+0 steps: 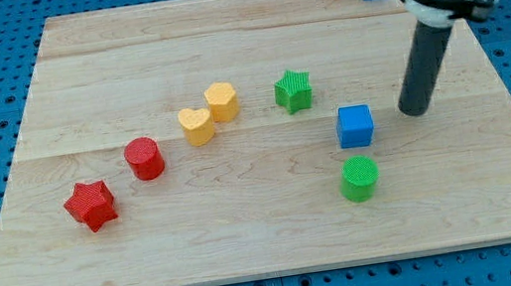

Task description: Move the blue cube down to the green star

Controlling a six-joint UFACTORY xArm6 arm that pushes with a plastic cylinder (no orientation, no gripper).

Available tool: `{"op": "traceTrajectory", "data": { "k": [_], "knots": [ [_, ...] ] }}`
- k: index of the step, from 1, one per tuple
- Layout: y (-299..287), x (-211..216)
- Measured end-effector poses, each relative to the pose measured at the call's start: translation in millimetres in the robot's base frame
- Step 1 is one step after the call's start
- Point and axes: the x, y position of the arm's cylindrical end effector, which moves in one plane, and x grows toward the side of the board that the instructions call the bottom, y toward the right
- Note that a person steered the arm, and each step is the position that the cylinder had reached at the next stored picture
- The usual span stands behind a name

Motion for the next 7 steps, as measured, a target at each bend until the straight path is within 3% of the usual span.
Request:
{"op": "traceTrajectory", "data": {
  "k": [2, 7],
  "knots": [
    [-26.6, 30.1],
    [-41.2, 15.0]
  ]
}}
